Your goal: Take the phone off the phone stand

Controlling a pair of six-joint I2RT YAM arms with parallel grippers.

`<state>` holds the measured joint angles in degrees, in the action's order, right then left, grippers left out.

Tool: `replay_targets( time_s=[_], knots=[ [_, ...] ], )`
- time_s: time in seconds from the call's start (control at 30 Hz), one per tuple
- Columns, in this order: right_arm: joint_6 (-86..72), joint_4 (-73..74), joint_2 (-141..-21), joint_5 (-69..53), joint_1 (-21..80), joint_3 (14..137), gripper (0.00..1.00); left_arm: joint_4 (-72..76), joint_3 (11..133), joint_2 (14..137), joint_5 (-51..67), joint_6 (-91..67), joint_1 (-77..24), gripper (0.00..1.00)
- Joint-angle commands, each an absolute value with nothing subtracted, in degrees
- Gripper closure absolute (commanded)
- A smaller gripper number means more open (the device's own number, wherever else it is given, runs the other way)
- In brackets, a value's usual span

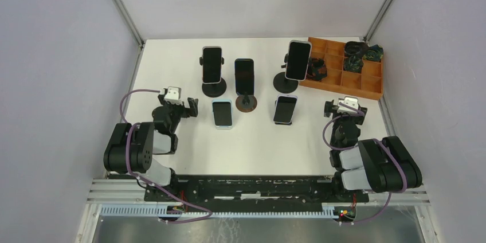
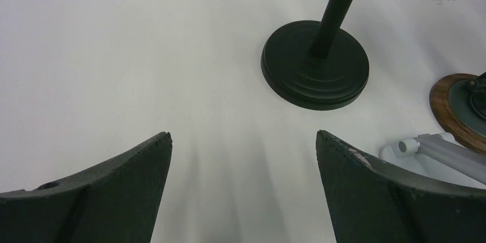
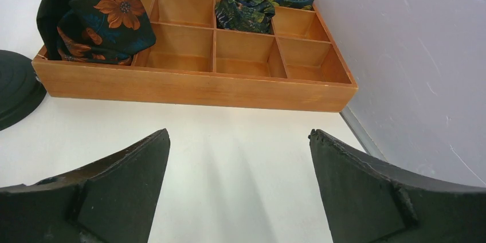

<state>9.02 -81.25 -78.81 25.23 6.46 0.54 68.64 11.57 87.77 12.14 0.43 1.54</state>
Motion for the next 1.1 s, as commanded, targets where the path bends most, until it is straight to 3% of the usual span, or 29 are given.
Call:
replay_targets(
  time_s=[0.0,0.4,0.5,0.8,0.87,0.93,1.07],
  knots=[
    [8.42,-82.35,-78.06,24.37,6.26,-6.08,0.02,70.02,12.50,87.90,12.12,2.07,1.83,0.00],
    [8.92,-83.23,-74.20,24.70,6.95,-7.89,0.02,70.04,11.28,85.09,15.36,0.28,5.32,0.00],
    [7.87,-68.86,-67.07,30.56,8.26,-3.68,0.02,70.16,11.10,83.34,15.70,-1.38,6.38,0.00],
    [-6.10,-43.28,-49.13,30.31,8.53,2.59,0.02,20.78,31.36,73.77,15.21,7.69,7.84,0.00],
    [-14.58,-39.81,-44.86,32.33,8.59,2.95,0.02,14.58,33.68,72.38,18.55,9.36,9.78,0.00],
    [-25.82,-25.62,-40.68,37.56,8.45,6.67,0.02,8.80,36.29,70.81,23.00,10.89,12.36,0.00],
    [-23.48,-14.19,-37.02,32.45,8.35,12.51,0.02,-5.02,41.97,69.04,31.32,15.11,16.23,0.00]
  ],
)
